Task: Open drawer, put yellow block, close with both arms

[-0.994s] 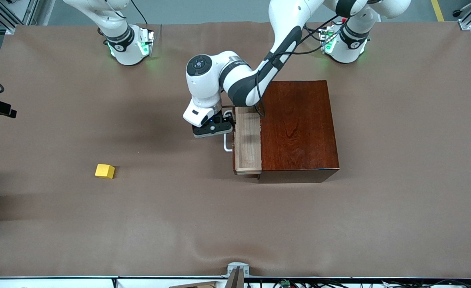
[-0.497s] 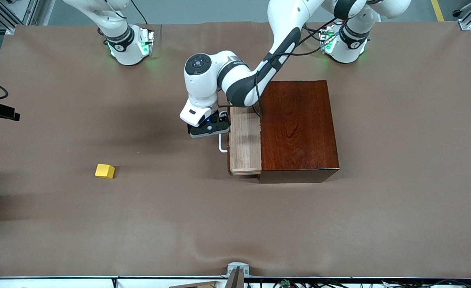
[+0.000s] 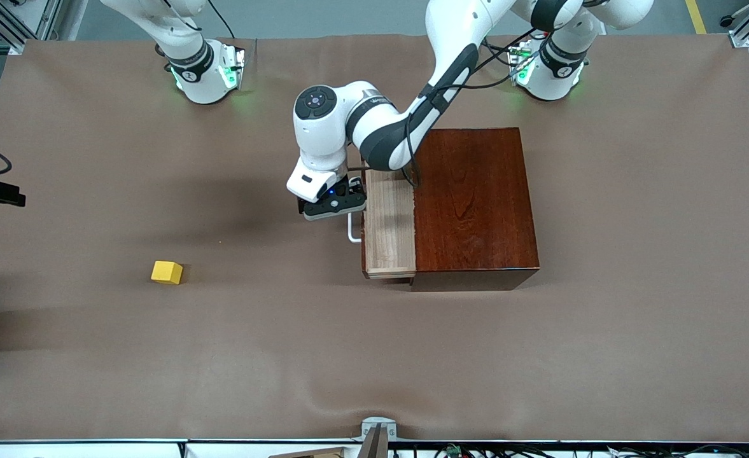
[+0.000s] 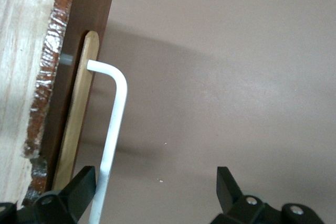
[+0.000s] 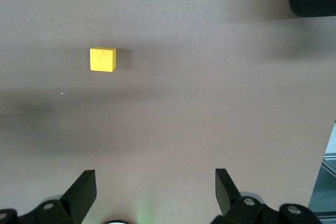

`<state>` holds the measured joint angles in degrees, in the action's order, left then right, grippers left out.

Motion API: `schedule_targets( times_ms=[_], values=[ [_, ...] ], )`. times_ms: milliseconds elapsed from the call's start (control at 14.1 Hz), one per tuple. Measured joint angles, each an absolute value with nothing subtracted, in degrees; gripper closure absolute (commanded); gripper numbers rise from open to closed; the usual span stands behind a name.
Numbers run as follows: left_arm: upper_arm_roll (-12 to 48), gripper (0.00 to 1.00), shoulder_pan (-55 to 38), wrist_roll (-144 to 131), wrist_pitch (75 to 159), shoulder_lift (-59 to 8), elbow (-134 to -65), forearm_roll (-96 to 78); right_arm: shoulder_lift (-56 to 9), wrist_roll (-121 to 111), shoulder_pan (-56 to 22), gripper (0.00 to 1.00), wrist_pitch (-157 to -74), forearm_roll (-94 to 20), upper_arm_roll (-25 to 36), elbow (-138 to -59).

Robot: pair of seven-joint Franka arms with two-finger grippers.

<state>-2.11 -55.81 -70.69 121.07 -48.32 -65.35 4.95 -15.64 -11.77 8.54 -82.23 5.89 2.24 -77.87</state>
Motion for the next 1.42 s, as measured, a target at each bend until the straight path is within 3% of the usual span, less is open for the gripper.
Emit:
schedule_targets(
  times_ms=[923,1065,1207,1420],
  values=[
    [-2.38,0.00,-55.82,-72.94,121.76,-48.25,-65.42,4.76,-26.34,-2.99,4.74,0.00,-89.11,2.59,1.10,-77.88],
    [-2.23,0.00,-55.89,-73.18,126.60,-48.24,-64.41,3.71,-27.92,-2.97,3.75,0.00,-90.46,2.28,1.08,-78.49],
    [-2.20,0.00,-56.10,-73.31,127.92,-47.90,-62.71,3.09,-28.38,-2.93,3.19,0.00,-93.67,2.25,1.08,-80.84],
    [-2.83,0.00,-55.05,-73.38,124.12,-45.29,-61.20,3.08,-28.75,-2.92,3.18,0.00,-105.21,2.21,1.14,-88.61]
  ],
)
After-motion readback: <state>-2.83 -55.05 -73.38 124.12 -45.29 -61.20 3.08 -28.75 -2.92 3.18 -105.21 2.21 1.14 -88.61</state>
